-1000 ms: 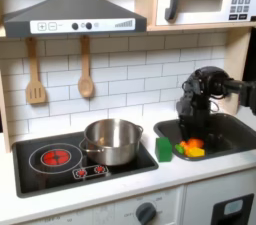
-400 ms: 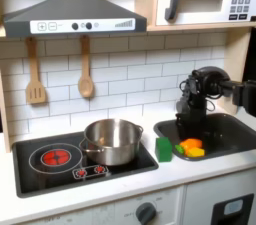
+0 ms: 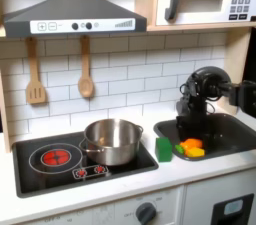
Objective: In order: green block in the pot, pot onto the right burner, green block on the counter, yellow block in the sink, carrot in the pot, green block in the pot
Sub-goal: 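Put the carrot in the pot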
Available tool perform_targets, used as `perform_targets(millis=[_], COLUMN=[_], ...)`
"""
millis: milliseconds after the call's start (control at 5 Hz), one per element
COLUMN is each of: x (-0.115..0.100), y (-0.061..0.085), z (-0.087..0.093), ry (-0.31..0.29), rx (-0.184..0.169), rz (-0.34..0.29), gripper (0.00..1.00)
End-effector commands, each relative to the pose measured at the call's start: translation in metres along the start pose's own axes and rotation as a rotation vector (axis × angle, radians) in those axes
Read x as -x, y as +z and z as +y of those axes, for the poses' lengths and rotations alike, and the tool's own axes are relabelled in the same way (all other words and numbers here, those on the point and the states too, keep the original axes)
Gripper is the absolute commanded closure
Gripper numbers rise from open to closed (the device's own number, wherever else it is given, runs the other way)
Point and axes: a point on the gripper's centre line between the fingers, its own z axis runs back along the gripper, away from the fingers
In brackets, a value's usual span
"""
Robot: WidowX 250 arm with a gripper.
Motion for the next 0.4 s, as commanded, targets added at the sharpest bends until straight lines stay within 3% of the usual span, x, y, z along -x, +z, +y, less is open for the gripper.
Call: perform_targets(millis=[0, 200], x=[-0.0009, -0.0046], y=[-0.0092, -0.0105], z=[0.0019, 0.0057], ry=[0.010, 0.013], rx=[-0.001, -0.007], rz=[0.005, -0.004], gripper=[0.00, 0.00])
